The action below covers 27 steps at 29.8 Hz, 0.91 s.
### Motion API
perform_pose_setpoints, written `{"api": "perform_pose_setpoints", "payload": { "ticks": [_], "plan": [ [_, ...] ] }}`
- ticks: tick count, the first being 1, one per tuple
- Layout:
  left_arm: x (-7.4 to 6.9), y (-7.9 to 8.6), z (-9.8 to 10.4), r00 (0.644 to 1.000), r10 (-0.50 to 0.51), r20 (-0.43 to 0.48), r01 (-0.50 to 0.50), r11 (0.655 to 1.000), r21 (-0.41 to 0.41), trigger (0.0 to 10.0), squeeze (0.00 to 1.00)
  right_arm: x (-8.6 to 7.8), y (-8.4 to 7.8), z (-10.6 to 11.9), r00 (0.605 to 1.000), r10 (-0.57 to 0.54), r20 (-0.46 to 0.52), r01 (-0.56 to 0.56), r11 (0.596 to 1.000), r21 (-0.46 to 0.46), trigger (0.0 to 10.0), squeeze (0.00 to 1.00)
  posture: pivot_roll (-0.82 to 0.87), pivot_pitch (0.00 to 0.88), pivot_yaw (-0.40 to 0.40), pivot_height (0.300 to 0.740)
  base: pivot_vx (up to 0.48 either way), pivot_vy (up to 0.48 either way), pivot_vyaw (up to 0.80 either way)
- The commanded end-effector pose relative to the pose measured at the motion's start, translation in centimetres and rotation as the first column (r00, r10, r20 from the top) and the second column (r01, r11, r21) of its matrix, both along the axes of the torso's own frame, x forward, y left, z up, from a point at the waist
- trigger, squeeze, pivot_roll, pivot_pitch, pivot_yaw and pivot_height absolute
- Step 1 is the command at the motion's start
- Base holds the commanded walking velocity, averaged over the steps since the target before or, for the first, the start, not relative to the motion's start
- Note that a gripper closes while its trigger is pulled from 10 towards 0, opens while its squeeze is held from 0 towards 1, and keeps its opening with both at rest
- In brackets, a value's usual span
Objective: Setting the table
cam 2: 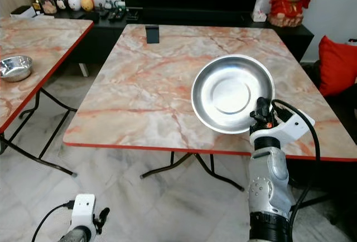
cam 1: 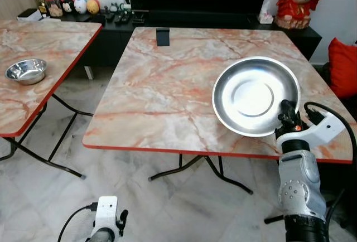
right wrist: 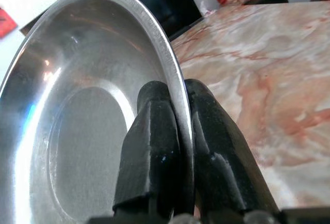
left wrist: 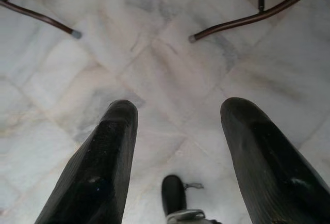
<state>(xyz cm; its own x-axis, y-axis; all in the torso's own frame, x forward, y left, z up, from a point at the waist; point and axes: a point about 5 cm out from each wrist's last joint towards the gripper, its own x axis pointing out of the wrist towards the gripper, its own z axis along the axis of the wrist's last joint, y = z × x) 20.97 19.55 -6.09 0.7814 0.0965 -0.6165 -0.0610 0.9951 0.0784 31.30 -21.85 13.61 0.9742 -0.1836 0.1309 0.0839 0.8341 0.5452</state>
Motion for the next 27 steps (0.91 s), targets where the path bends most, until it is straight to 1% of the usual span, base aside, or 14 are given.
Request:
{"api": "perform_pose_setpoints", "payload": {
  "ticks": [1, 5, 11, 24, 27],
  "plan": [
    [-0.41, 0.5, -0.16, 1.0, 0.005, -0.009, -0.004, 1.0, 0.007, 10.0, 0.0, 0.38, 0.37, 0.89, 0.999, 0.01, 0.033, -0.01, 1.0, -0.008, 10.0, 0.0, -0.11, 0.0, -0.017, 0.736, 0.0, 0.0, 0.0],
    [-0.55, 0.51, -0.24, 1.0, 0.009, -0.015, -0.009, 1.0, 0.002, 10.0, 0.0, 0.45, 0.32, 0.79, 1.0, 0.006, 0.025, -0.006, 1.0, -0.006, 10.0, 0.0, -0.11, 0.0, -0.019, 0.736, 0.0, 0.0, 0.0],
    [-0.52, 0.52, -0.25, 1.0, 0.012, -0.018, -0.012, 1.0, 0.001, 10.0, 0.0, 0.63, 0.55, 0.56, 1.0, 0.005, 0.0, -0.005, 1.0, -0.018, 10.0, 0.0, -0.11, 0.0, -0.019, 0.736, 0.0, 0.0, -0.64],
    [-0.51, 0.66, -0.23, 1.0, 0.021, -0.02, -0.021, 1.0, 0.002, 10.0, 0.0, 0.59, 0.74, 0.53, 1.0, 0.003, 0.003, -0.003, 1.0, -0.03, 10.0, 0.0, -0.11, 0.0, -0.021, 0.736, 0.0, 0.0, 0.0],
    [-0.52, 0.62, -0.25, 1.0, 0.02, -0.021, -0.02, 1.0, 0.001, 10.0, 0.0, 0.61, 0.76, 0.57, 1.0, 0.004, 0.006, -0.004, 1.0, -0.031, 10.0, 0.0, -0.11, 0.0, -0.022, 0.736, 0.251, 0.0, 0.0]
  ]
}}
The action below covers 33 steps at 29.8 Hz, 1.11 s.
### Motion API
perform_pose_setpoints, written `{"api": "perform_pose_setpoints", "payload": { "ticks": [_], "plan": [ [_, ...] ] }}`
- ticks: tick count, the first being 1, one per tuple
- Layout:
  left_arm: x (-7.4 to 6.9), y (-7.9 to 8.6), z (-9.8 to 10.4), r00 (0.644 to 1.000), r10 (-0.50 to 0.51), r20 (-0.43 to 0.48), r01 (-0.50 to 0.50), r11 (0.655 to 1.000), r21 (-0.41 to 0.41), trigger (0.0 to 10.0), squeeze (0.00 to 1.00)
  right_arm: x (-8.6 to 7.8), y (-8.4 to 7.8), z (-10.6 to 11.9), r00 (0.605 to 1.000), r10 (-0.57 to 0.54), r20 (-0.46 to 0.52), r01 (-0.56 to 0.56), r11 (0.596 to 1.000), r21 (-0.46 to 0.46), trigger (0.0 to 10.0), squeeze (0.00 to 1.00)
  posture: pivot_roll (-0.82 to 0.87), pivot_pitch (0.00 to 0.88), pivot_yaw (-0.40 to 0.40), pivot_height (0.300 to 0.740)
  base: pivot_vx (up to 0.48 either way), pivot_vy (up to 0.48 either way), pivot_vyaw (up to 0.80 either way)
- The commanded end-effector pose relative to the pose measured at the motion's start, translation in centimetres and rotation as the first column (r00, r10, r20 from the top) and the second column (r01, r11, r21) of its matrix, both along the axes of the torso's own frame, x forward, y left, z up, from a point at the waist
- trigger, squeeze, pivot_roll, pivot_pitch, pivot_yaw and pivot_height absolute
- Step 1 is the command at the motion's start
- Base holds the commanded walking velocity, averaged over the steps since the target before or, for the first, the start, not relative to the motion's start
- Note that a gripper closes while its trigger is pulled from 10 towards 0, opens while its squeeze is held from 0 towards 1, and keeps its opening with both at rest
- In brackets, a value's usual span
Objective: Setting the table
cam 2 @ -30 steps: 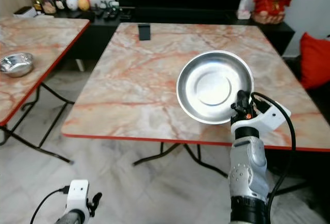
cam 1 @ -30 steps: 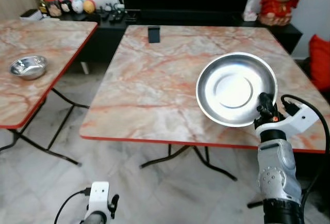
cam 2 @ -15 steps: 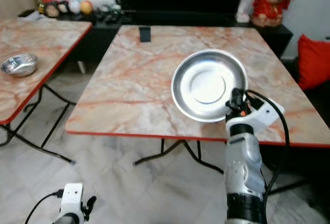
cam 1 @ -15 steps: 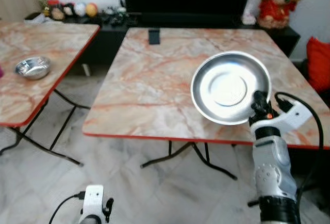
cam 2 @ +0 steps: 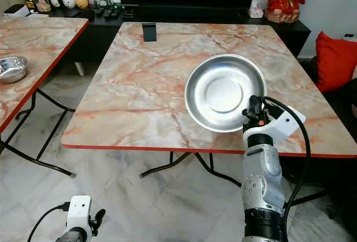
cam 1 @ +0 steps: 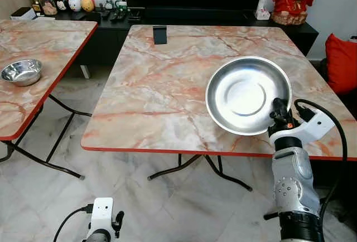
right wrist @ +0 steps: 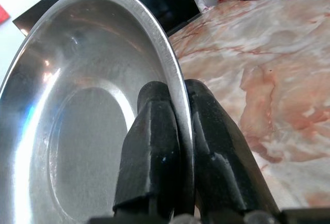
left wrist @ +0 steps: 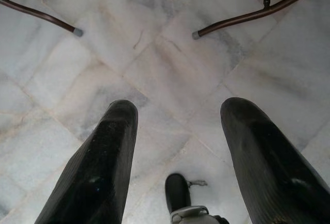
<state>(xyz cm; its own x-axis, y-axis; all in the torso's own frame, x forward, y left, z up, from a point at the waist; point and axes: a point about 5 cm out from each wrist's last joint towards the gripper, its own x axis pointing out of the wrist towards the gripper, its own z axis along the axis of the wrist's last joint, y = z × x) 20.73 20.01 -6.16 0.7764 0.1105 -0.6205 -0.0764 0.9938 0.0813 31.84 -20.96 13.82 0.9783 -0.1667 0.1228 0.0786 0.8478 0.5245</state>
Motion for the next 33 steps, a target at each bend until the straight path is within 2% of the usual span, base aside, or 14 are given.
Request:
{"api": "perform_pose_setpoints", "payload": {
  "ticks": [1, 19, 33],
  "plan": [
    [-0.28, 0.14, -0.19, 1.0, 0.004, -0.016, -0.004, 1.0, -0.002, 10.0, 0.0, 0.07, -0.13, 0.37, 1.0, -0.009, 0.019, 0.009, 1.0, -0.008, 10.0, 0.0, -0.11, 0.0, -0.022, 0.736, 0.259, 0.0, 0.0],
    [-0.72, 0.41, -0.4, 0.999, 0.013, -0.03, -0.013, 1.0, 0.003, 10.0, 0.0, 0.22, -0.04, 0.52, 1.0, -0.002, 0.024, 0.002, 1.0, -0.017, 10.0, 0.0, -0.11, 0.0, -0.026, 0.736, 0.292, 0.0, 0.0],
    [-0.75, 0.44, -0.4, 1.0, 0.013, -0.027, -0.013, 1.0, 0.004, 10.0, 0.0, 0.3, -0.12, 0.49, 1.0, -0.008, 0.018, 0.008, 1.0, -0.023, 10.0, 0.0, -0.11, 0.002, -0.027, 0.736, 0.0, 0.0, 0.0]
  ]
}}
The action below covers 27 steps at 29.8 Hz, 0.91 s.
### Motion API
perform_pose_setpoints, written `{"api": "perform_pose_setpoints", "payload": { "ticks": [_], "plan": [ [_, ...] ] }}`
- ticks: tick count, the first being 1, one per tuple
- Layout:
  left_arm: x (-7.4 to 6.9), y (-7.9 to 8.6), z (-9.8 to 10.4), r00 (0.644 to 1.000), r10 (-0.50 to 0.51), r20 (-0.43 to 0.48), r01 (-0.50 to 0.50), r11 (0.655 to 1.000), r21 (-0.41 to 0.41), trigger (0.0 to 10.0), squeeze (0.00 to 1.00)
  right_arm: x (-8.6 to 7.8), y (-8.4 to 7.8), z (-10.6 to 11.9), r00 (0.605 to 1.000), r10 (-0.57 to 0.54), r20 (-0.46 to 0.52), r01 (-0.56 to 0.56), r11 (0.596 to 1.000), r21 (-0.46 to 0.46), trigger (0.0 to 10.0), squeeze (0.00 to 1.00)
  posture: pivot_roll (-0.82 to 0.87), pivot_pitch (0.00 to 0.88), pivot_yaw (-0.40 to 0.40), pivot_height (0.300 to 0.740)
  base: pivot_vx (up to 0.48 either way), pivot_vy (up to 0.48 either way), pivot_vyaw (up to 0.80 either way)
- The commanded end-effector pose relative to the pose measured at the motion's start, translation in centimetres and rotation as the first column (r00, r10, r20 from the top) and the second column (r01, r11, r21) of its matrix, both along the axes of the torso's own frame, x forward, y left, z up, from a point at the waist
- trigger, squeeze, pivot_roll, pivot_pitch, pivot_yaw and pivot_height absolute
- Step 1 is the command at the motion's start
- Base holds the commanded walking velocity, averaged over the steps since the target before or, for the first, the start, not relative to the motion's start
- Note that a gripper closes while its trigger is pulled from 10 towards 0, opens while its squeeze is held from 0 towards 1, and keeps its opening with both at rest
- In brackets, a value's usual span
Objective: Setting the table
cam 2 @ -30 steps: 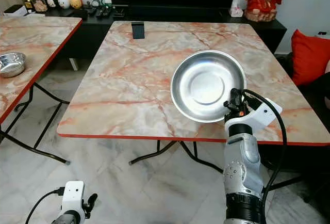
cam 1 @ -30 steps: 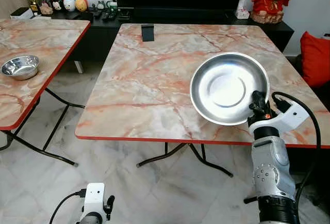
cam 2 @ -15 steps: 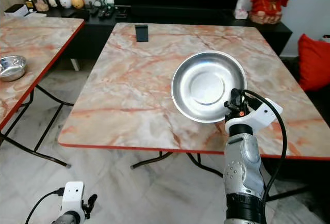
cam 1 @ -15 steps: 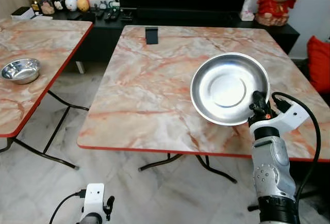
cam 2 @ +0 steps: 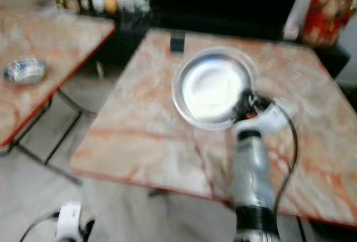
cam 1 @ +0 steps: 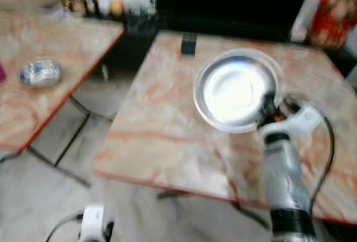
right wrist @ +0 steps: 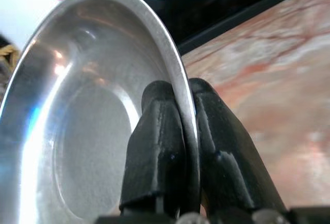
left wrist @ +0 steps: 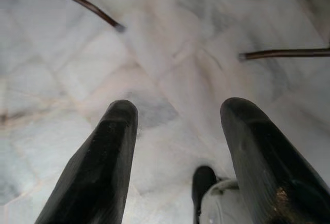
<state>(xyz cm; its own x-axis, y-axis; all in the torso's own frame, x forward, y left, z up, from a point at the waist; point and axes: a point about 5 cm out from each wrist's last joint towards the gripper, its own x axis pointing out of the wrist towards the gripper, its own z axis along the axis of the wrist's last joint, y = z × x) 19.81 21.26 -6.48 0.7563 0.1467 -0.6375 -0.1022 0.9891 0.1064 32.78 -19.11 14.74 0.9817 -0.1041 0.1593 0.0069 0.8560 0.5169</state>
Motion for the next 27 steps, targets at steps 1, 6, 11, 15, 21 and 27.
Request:
{"api": "perform_pose_setpoints", "payload": {
  "ticks": [1, 6, 11, 15, 21, 27],
  "plan": [
    [0.1, -0.8, -0.1, 1.0, -0.016, -0.002, 0.016, 1.0, -0.02, 10.0, 0.0, -0.7, -2.1, -0.5, 0.997, -0.075, -0.019, 0.075, 0.997, -0.013, 10.0, 0.0, -0.11, 0.002, -0.028, 0.736, 0.0, 0.0, 0.0],
    [0.0, -0.7, -0.1, 1.0, -0.015, -0.004, 0.015, 1.0, -0.02, 10.0, 0.0, -0.7, -2.4, -0.5, 0.996, -0.09, -0.025, 0.089, 0.996, -0.014, 10.0, 0.0, -0.11, 0.003, -0.028, 0.736, 0.0, 0.0, 0.0],
    [-0.1, -0.7, -0.2, 1.0, -0.015, -0.007, 0.015, 1.0, -0.021, 10.0, 0.0, -0.6, -3.0, -0.8, 0.992, -0.118, -0.054, 0.118, 0.993, -0.012, 10.0, 0.0, -0.11, 0.004, -0.029, 0.736, 0.0, 0.0, -0.14],
    [-0.1, -0.7, -0.2, 1.0, -0.015, -0.009, 0.015, 1.0, -0.023, 10.0, 0.0, -0.7, -3.3, -1.2, 0.987, -0.137, -0.078, 0.136, 0.99, -0.028, 10.0, 0.0, -0.11, 0.006, -0.029, 0.736, 0.0, 0.0, -0.77],
    [-0.1, -0.7, -0.2, 1.0, -0.016, -0.007, 0.016, 1.0, -0.025, 10.0, 0.0, -0.8, -3.0, -1.7, 0.984, -0.137, -0.113, 0.131, 0.99, -0.054, 10.0, 0.0, -0.12, 0.007, -0.029, 0.736, 0.0, 0.0, -0.71],
    [0.0, -0.8, -0.2, 1.0, -0.018, -0.007, 0.018, 1.0, -0.025, 10.0, 0.0, -1.1, -2.7, -3.3, 0.969, -0.122, -0.214, 0.101, 0.989, -0.108, 10.0, 0.0, -0.12, 0.009, -0.03, 0.736, 0.0, 0.0, 0.0]
  ]
}}
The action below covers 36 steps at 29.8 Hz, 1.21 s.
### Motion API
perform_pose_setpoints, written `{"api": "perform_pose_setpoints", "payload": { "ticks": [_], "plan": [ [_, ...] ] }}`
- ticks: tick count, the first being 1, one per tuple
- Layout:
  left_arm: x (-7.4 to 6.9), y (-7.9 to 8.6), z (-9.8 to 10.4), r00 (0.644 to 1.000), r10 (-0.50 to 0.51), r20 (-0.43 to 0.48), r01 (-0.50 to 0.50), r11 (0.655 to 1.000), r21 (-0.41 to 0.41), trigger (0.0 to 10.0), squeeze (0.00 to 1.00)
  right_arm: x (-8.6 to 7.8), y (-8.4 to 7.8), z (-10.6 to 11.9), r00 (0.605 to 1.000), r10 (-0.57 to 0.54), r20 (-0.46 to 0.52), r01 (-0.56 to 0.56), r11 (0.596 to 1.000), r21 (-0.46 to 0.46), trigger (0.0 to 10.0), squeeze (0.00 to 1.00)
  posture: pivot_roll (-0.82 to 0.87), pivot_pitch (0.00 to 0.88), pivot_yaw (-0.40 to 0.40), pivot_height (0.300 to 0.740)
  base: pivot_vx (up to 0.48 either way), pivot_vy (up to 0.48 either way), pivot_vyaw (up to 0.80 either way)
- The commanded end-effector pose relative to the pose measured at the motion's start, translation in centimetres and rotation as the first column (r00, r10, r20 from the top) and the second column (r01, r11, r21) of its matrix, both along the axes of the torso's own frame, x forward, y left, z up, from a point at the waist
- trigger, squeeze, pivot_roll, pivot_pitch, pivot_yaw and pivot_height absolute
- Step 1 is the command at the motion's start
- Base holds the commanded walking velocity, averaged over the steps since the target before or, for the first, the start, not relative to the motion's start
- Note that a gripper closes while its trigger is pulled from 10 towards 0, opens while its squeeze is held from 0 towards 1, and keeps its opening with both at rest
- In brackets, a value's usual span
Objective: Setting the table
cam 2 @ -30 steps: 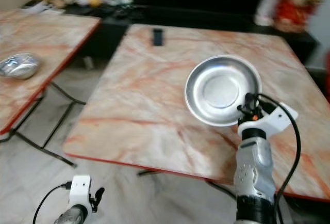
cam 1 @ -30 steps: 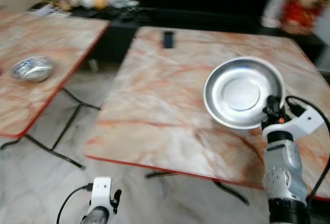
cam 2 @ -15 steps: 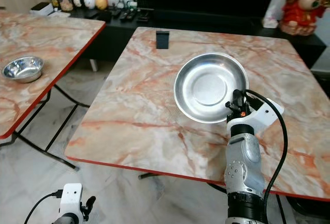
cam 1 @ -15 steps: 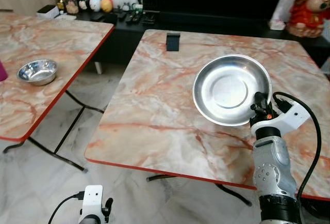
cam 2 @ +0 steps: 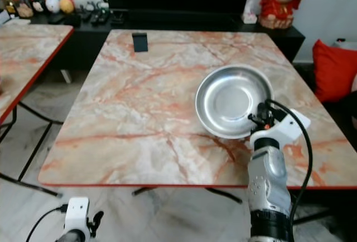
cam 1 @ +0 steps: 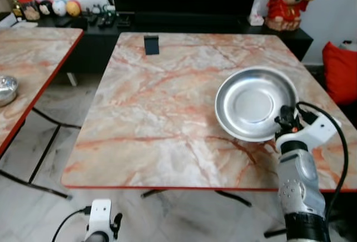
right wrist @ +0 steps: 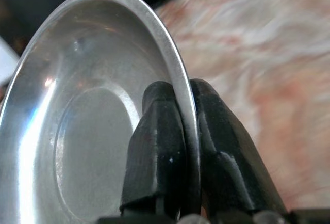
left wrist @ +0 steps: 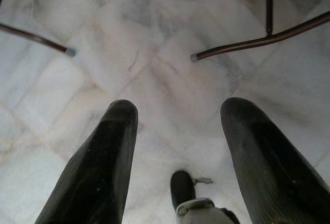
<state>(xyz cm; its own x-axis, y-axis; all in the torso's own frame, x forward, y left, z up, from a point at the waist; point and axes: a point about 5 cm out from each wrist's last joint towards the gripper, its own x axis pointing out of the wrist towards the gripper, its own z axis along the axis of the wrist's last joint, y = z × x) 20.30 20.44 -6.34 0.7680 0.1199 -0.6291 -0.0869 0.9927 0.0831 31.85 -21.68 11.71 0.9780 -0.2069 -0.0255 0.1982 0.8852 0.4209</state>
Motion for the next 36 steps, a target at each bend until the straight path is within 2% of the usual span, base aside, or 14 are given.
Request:
{"api": "perform_pose_setpoints", "payload": {
  "ticks": [1, 5, 10, 11, 13, 20, 26, 27, 29, 30, 33, 34, 36],
  "plan": [
    [-0.5, 0.0, -0.3, 1.0, -0.001, -0.022, 0.001, 1.0, -0.003, 10.0, 0.0, -0.2, -0.1, -0.6, 0.999, -0.001, -0.038, 0.001, 1.0, 0.0, 10.0, 0.0, -0.11, 0.011, -0.03, 0.736, 0.0, 0.0, 0.0],
    [-0.5, 0.0, -0.3, 1.0, -0.003, -0.023, 0.003, 1.0, -0.002, 10.0, 0.0, -0.2, -0.2, -1.3, 0.994, -0.006, -0.106, 0.002, 0.999, -0.04, 10.0, 0.0, -0.12, 0.011, -0.03, 0.736, 0.0, 0.0, 0.0],
    [-0.6, 0.0, -0.4, 1.0, -0.002, -0.024, 0.002, 1.0, -0.003, 10.0, 0.0, -0.3, -0.6, -1.3, 0.992, -0.039, -0.121, 0.039, 0.999, -0.002, 10.0, 0.0, -0.11, 0.013, -0.031, 0.736, 0.0, 0.0, 0.0],
    [-0.6, 0.0, -0.4, 1.0, -0.001, -0.023, 0.001, 1.0, -0.003, 10.0, 0.0, -0.3, -0.6, -1.4, 0.985, -0.042, -0.168, 0.048, 0.998, 0.031, 10.0, 0.0, -0.11, 0.016, -0.031, 0.736, 0.0, 0.0, 0.0],
    [-0.6, 0.0, -0.4, 1.0, 0.0, -0.023, 0.0, 1.0, -0.002, 10.0, 0.0, -0.4, -0.6, -1.3, 0.976, -0.041, -0.214, 0.044, 0.999, 0.007, 10.0, 0.0, -0.12, 0.013, -0.032, 0.736, 0.0, 0.0, 0.0],
    [-0.5, 0.0, -0.3, 1.0, -0.001, -0.022, 0.001, 1.0, -0.003, 10.0, 0.0, -1.2, -1.2, -0.6, 0.957, -0.053, -0.285, 0.066, 0.997, 0.037, 10.0, 0.0, -0.12, 0.015, -0.03, 0.736, 0.0, 0.0, 0.0],
    [-0.3, -0.2, -0.2, 1.0, -0.004, -0.016, 0.003, 1.0, -0.007, 10.0, 0.0, -2.8, -1.9, -1.7, 0.903, -0.07, -0.423, 0.079, 0.997, 0.004, 10.0, 0.0, -0.12, 0.012, -0.03, 0.736, 0.0, 0.0, 0.0],
    [-0.3, -0.2, -0.2, 1.0, -0.004, -0.016, 0.003, 1.0, -0.007, 10.0, 0.0, -2.8, -1.9, -1.7, 0.903, -0.07, -0.423, 0.079, 0.997, 0.004, 10.0, 0.0, -0.12, 0.012, -0.03, 0.736, 0.0, 0.0, 0.0],
    [-0.2, -0.2, -0.2, 1.0, -0.006, -0.015, 0.006, 1.0, -0.007, 10.0, 0.0, -3.9, -2.3, -2.9, 0.87, -0.067, -0.488, 0.069, 0.998, -0.013, 10.0, 0.0, -0.13, 0.013, -0.03, 0.736, 0.0, 0.0, 0.0],
    [-0.2, -0.2, -0.2, 1.0, -0.006, -0.015, 0.006, 1.0, -0.007, 10.0, 0.0, -3.9, -2.3, -2.9, 0.87, -0.067, -0.488, 0.069, 0.998, -0.013, 10.0, 0.0, -0.13, 0.013, -0.03, 0.736, 0.0, 0.0, 0.0],
    [-0.2, -0.2, -0.2, 1.0, -0.007, -0.014, 0.007, 1.0, -0.007, 10.0, 0.0, -5.8, -3.1, -4.3, 0.814, -0.097, -0.573, 0.081, 0.995, -0.054, 10.0, 0.0, -0.12, 0.014, -0.029, 0.736, 0.0, 0.0, 0.0],
    [-0.2, -0.2, -0.2, 1.0, -0.007, -0.014, 0.007, 1.0, -0.007, 10.0, 0.0, -5.8, -3.1, -4.3, 0.814, -0.097, -0.573, 0.081, 0.995, -0.054, 10.0, 0.0, -0.12, 0.014, -0.029, 0.736, 0.0, 0.0, 0.0],
    [-0.2, -0.2, -0.2, 1.0, -0.008, -0.015, 0.008, 1.0, -0.006, 10.0, 0.0, -6.6, -3.4, -4.7, 0.79, -0.105, -0.605, 0.081, 0.994, -0.067, 10.0, 0.0, -0.13, 0.014, -0.027, 0.736, 0.0, 0.0, 0.0]
  ]
}}
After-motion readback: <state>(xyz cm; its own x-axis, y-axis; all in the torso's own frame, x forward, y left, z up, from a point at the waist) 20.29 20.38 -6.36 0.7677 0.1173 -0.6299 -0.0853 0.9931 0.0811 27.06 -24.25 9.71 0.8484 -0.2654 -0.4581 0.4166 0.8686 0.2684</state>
